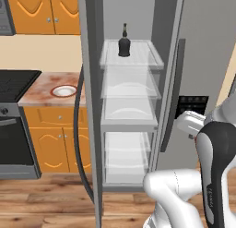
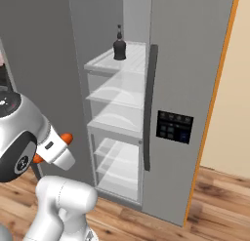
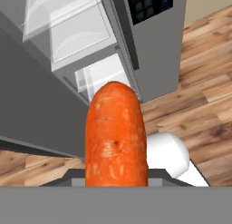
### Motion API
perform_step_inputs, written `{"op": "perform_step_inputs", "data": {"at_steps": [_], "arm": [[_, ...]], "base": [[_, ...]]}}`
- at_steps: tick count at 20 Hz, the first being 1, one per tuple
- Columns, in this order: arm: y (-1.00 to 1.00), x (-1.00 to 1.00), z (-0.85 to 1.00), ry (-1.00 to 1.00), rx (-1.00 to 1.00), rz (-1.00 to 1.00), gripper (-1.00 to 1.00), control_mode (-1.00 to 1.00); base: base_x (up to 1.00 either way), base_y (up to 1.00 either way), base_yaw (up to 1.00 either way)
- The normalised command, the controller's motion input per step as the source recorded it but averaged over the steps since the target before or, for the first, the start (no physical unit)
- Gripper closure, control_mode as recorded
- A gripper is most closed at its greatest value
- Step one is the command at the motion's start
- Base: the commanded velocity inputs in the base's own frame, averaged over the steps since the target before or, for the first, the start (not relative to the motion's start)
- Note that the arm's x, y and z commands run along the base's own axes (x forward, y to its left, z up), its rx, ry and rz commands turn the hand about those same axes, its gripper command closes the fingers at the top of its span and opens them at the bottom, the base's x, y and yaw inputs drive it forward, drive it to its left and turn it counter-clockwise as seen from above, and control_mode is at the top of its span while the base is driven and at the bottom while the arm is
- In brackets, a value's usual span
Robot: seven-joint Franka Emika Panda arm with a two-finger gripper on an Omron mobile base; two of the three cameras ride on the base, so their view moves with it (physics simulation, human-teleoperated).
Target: Pick carrot from the fridge and place it on the plate on the counter.
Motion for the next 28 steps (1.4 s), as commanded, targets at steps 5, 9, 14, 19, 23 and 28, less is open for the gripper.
{"op": "perform_step_inputs", "data": {"at_steps": [5,9,14,19,23,28], "arm": [[0.0,0.0,0.0,0.0,0.0,0.0,1.0,1.0],[0.0,0.0,0.0,0.0,0.0,0.0,1.0,1.0],[0.0,0.0,0.0,0.0,0.0,0.0,1.0,1.0],[0.0,0.0,0.0,0.0,0.0,0.0,1.0,1.0],[0.0,0.0,0.0,0.0,0.0,0.0,1.0,1.0],[0.0,0.0,0.0,0.0,0.0,0.0,1.0,1.0]], "base": [[-0.15,0.0,0.26],[-0.09,0.11,0.29],[-0.08,0.14,0.35],[-0.06,0.12,0.41],[-0.05,0.09,0.41],[-0.04,0.07,0.41]]}}
